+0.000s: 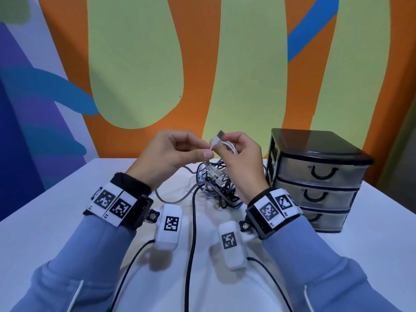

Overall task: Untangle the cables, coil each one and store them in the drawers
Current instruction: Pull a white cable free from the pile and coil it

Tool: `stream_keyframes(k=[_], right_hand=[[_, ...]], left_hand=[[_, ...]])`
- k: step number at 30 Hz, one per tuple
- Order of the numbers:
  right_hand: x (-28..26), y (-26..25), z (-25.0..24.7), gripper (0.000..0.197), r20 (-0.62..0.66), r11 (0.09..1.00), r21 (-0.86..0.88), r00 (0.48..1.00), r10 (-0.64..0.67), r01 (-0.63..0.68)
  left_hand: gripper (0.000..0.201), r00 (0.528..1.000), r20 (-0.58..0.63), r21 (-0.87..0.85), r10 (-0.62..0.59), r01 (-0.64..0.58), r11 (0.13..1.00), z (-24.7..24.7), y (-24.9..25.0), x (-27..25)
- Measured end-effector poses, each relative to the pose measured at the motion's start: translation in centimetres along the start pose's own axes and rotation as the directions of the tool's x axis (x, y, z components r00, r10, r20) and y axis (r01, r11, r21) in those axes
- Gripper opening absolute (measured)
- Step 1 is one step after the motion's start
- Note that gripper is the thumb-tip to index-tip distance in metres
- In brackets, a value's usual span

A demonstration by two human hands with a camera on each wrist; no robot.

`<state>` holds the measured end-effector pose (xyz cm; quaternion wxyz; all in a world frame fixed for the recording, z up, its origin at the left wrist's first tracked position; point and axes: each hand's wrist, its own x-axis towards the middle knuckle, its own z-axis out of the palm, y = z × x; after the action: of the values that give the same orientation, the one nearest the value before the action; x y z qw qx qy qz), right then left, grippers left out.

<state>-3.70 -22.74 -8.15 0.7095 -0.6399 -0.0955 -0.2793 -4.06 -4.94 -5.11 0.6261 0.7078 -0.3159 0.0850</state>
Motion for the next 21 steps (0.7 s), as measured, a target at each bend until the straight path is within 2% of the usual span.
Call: stream_keyframes(k=[3,6,9,11,14,17,19,21], right_hand=[[0.0,-0.7,-0.1,0.004,0.080,0.984,0.133,0.991,0.106,-0.116],[0.1,-1.3,-0.3,0.015,0.128,0.961,0.231,0.984,0.124,-0.151],[-0.1,-1.8,-0.4,0.024,0.160,0.921,0.348,0.979,0.126,-0.175],[-0.5,-1.9,-0.3,0.031,0.205,0.887,0.397,0.965,0.164,-0.236],[-1.1,-1.1,0.4,0.036,0.297,0.889,0.323,0.926,0.232,-0.326],[-1.5,-0.5,1.0,0.024,0.219,0.904,0.332,0.954,0.206,-0.272],[-1.4,-0.2,1.1,0.019,0.124,0.934,0.303,0.980,0.158,-0.189],[-1.3,0.1,1.1,0.024,0.069,0.970,0.213,0.992,0.108,-0.121]], left_hand=[[0.018,0.999,0.033,0.059,-0.006,0.004,0.998,0.0,-0.3,0.1],[0.020,0.997,0.052,0.026,-0.062,0.060,0.998,0.1,-0.4,0.1],[0.019,0.998,-0.037,-0.019,-0.047,0.047,0.999,0.2,-0.3,0.1],[0.032,0.993,-0.104,-0.103,-0.050,0.039,0.994,0.1,-0.2,0.3],[0.054,0.982,-0.170,-0.244,-0.076,0.033,0.969,-0.3,-0.1,0.4],[0.053,0.970,-0.210,-0.338,-0.123,0.046,0.940,-0.5,0.2,0.4],[0.049,0.966,-0.214,-0.314,-0.147,0.074,0.946,-0.4,0.2,0.4],[0.042,0.959,-0.227,-0.242,-0.169,0.113,0.964,-0.2,0.1,0.4]])
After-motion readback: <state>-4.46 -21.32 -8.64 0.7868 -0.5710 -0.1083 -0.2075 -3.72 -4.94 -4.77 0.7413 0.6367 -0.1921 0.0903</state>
